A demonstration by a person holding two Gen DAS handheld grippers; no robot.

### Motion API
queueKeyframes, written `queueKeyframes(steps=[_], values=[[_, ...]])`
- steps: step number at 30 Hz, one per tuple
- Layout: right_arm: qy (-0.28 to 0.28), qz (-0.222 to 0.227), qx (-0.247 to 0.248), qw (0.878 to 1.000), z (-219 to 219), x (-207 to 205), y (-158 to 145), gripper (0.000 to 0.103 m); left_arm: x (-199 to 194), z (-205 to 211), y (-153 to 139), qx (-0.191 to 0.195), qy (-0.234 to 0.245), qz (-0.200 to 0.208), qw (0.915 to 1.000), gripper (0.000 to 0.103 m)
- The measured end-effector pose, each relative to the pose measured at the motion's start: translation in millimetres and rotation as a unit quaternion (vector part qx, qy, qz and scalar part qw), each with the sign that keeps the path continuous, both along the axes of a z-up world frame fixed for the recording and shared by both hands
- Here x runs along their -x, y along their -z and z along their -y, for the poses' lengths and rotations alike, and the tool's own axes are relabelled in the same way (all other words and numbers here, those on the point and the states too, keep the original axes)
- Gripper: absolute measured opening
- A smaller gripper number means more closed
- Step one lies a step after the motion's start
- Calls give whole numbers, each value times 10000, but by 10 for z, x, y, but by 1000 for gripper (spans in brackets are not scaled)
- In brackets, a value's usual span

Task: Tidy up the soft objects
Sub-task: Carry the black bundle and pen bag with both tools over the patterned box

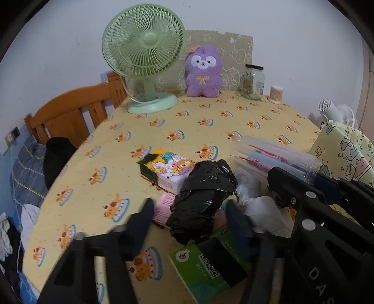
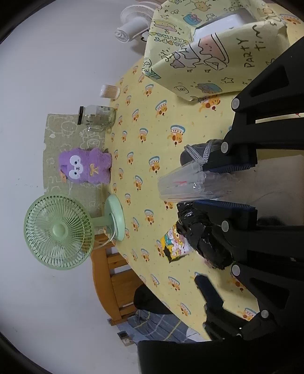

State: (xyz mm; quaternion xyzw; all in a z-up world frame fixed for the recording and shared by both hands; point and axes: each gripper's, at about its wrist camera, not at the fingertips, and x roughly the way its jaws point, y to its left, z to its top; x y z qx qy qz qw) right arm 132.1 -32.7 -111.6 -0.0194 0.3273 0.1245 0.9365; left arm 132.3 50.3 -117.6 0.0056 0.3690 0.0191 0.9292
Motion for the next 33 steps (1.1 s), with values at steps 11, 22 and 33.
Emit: queueKeyframes(steps=[11,22,33], values=[[69,-84,-8,9999,-6,-35,46,24,46,4,-15,135,58,91,9999,24],[25,233,-87,9997,4,185,-141,24,268,3,-234,122,-16,413,9991,22],[42,511,-186,9985,72,366,-430,24,459,102,-532,1,-29,731,9973,22]])
